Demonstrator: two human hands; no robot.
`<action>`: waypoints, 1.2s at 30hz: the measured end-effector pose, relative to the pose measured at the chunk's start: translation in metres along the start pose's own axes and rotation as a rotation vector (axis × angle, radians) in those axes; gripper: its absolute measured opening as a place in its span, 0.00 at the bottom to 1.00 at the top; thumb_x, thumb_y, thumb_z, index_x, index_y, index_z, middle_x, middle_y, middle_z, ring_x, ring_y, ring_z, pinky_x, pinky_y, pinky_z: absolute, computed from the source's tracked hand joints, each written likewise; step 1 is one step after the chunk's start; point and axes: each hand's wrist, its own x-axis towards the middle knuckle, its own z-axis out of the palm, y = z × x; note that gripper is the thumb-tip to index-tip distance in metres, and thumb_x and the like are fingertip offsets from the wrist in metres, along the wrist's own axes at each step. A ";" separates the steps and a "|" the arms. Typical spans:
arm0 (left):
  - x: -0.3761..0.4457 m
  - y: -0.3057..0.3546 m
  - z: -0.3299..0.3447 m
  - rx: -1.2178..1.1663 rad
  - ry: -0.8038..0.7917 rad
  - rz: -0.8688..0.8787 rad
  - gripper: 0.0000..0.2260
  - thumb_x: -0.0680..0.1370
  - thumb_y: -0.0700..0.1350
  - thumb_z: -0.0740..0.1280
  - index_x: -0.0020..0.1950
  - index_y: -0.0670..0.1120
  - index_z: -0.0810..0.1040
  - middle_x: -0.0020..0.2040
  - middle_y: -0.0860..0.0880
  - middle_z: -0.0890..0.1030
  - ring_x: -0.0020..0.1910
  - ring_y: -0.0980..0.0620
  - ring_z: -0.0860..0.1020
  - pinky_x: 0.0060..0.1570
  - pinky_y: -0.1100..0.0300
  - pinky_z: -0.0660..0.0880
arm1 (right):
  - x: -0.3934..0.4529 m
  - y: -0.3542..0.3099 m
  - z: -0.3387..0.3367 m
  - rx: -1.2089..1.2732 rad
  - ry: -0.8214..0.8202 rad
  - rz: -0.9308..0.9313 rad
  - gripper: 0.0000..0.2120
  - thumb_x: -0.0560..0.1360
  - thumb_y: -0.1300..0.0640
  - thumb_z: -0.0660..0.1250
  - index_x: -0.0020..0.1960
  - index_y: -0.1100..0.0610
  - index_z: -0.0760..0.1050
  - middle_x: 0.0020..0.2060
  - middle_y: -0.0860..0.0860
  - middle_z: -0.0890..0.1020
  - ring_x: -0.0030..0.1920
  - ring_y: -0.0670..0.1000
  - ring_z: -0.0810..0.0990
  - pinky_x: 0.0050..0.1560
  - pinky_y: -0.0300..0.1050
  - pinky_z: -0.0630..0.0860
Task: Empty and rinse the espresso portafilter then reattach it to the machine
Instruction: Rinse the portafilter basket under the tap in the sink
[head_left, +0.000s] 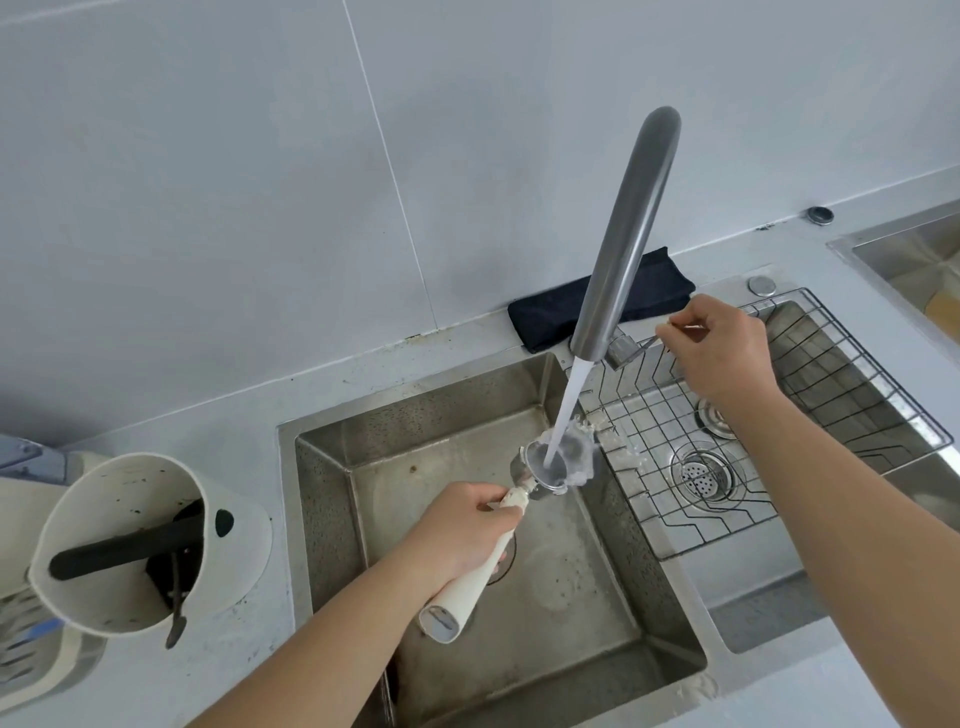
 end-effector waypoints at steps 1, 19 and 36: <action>-0.001 -0.001 -0.001 0.020 0.012 0.017 0.08 0.75 0.45 0.65 0.50 0.49 0.84 0.38 0.45 0.80 0.30 0.49 0.76 0.30 0.59 0.77 | 0.000 0.000 0.000 0.002 0.000 -0.001 0.06 0.76 0.55 0.70 0.45 0.57 0.78 0.38 0.51 0.82 0.35 0.49 0.78 0.40 0.45 0.79; 0.002 -0.009 0.017 -0.201 0.005 0.134 0.10 0.78 0.46 0.65 0.48 0.60 0.84 0.38 0.49 0.80 0.32 0.50 0.78 0.32 0.57 0.77 | 0.001 0.003 0.004 -0.003 0.015 0.003 0.06 0.76 0.55 0.71 0.47 0.58 0.79 0.41 0.53 0.83 0.38 0.51 0.80 0.36 0.38 0.74; 0.005 -0.017 0.017 -0.413 -0.043 0.053 0.07 0.78 0.47 0.68 0.51 0.54 0.85 0.43 0.48 0.82 0.34 0.50 0.79 0.34 0.57 0.76 | 0.003 0.004 0.005 0.045 0.043 0.020 0.06 0.75 0.56 0.72 0.45 0.58 0.80 0.35 0.46 0.81 0.35 0.41 0.77 0.40 0.38 0.76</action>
